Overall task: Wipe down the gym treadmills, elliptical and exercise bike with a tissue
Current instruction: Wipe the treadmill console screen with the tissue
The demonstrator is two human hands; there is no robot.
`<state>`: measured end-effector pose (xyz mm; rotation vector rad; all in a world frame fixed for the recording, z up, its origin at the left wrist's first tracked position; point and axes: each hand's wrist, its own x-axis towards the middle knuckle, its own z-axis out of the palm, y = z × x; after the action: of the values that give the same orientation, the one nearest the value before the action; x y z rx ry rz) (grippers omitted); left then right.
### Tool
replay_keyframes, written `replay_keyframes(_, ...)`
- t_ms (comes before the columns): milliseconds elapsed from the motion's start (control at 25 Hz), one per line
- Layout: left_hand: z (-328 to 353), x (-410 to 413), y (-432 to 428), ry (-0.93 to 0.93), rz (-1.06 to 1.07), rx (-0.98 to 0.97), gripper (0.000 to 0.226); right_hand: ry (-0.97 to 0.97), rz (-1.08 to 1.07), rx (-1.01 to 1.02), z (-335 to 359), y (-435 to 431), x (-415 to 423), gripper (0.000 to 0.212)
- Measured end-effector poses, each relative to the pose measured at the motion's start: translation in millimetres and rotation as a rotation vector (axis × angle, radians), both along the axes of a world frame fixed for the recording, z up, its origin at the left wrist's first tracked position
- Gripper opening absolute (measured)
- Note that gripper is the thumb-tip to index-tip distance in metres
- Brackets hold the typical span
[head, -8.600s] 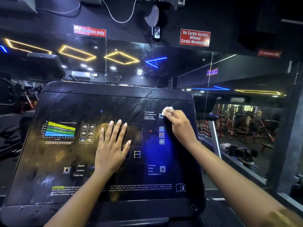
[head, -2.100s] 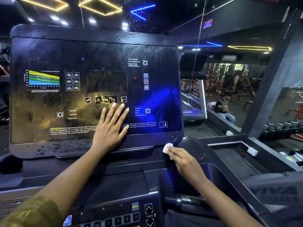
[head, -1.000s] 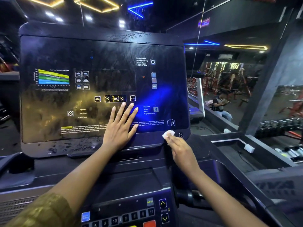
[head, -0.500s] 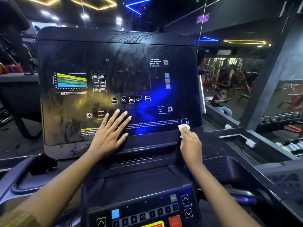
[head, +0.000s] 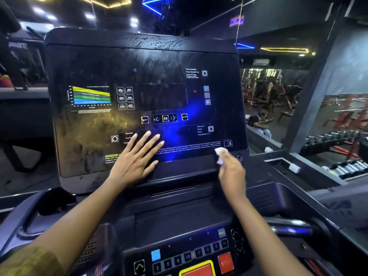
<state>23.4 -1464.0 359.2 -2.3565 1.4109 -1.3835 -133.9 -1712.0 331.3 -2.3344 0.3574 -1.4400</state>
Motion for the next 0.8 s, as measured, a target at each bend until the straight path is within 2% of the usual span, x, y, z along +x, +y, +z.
replay_keyframes(80, -0.2, 1.1, 0.7, -0.01, -0.007, 0.004, 0.058, 0.095, -0.116, 0.075, 4.4, -14.9, -1.4, 0.044)
replay_keyframes(160, -1.8, 0.5, 0.7, -0.002, -0.01, -0.004, 0.059, 0.151, -0.137, 0.052, 1.3, 2.0, 6.9, 0.047)
replay_keyframes(320, -1.9, 1.4, 0.0, 0.024, -0.006, -0.009, 0.057, 0.159, -0.089, -0.086, -10.1, 53.6, 21.0, 0.039)
replay_keyframes(440, -2.5, 2.0, 0.6, 0.042, 0.007, 0.015, 0.057, 0.155, -0.051, -0.128, -16.4, 93.3, 29.3, 0.048)
replay_keyframes(560, -0.9, -0.9, 6.8, 0.069, -0.037, -0.003, 0.056, 0.158, 0.1, -0.226, -16.9, 121.8, 27.8, 0.046)
replay_keyframes(640, -2.0, -1.9, 23.9, 0.075, -0.05, -0.031, 0.055, 0.088, 0.14, -0.175, -5.6, 102.7, 18.9, 0.043)
replay_keyframes(720, -7.5, -0.3, 50.7, 0.047, -0.042, -0.049, 0.054, 0.075, 0.008, -0.051, 8.3, 69.1, 5.8, 0.039)
replay_keyframes(800, -16.5, 1.9, 74.9, -0.004, -0.038, -0.025, 0.054, 0.304, -0.178, 0.088, 17.9, 44.4, -5.3, 0.037)
